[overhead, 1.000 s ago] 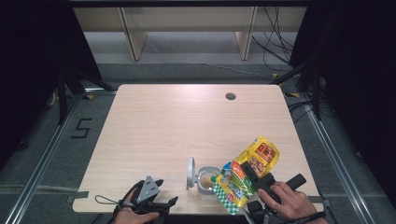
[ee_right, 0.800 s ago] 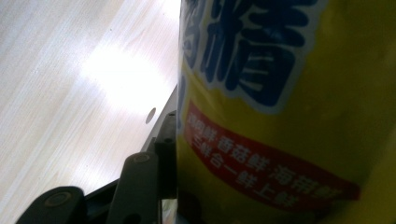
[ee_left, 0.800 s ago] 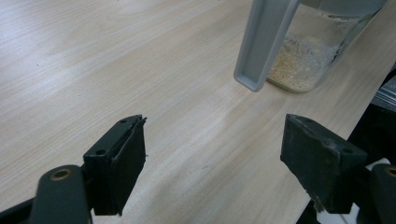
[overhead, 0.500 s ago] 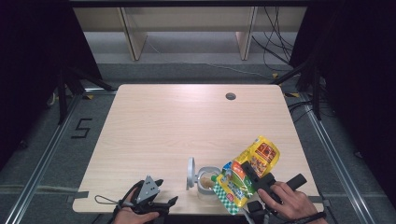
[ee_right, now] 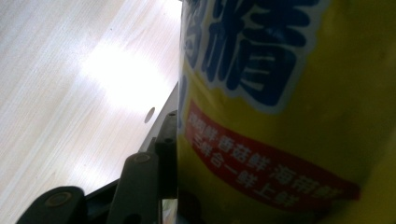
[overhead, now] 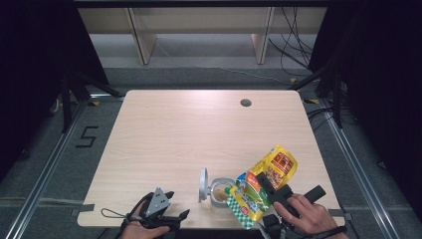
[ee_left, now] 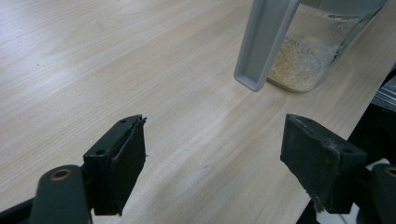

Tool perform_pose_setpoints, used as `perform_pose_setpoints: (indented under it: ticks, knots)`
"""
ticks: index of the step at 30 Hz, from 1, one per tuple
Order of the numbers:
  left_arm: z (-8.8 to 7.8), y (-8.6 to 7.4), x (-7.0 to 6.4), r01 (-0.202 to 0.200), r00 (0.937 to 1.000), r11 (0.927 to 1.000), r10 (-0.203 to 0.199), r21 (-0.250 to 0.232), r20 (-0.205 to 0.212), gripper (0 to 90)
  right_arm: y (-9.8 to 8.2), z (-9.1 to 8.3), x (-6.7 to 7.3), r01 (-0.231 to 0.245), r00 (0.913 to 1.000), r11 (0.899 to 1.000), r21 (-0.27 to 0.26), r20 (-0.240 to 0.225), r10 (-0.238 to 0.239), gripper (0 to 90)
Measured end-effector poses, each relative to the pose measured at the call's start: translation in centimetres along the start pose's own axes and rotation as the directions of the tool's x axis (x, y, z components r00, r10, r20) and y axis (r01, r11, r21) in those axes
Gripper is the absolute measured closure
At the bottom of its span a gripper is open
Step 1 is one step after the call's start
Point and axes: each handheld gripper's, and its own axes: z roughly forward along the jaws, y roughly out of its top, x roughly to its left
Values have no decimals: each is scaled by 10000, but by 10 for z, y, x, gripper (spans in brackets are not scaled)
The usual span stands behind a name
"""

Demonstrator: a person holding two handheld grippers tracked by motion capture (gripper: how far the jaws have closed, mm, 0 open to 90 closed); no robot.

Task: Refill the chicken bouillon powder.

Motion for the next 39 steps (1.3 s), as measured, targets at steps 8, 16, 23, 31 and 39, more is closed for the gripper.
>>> perform_pose_setpoints:
  ticks: [8,16,23,31,39]
  knots:
    - [0,0,0,32,10000,10000,-33,-17,-21,215,-1,0,-1,-6,10000,10000,82,-1,6,596]
    - [0,0,-1,54,10000,10000,-55,-35,-35,214,1,0,0,-274,9996,9994,227,-105,277,596]
    - [0,0,-1,46,10000,10000,-46,-16,-17,214,1,1,-1,-38,9999,9999,150,-121,40,597]
    - [2,0,-2,240,9997,9995,-239,-193,83,214,1,2,-1,4,10000,9999,139,-45,-4,597]
    - [2,0,-2,205,9997,9996,-203,-180,96,214,2,2,-2,79,10000,9999,81,-53,-78,599]
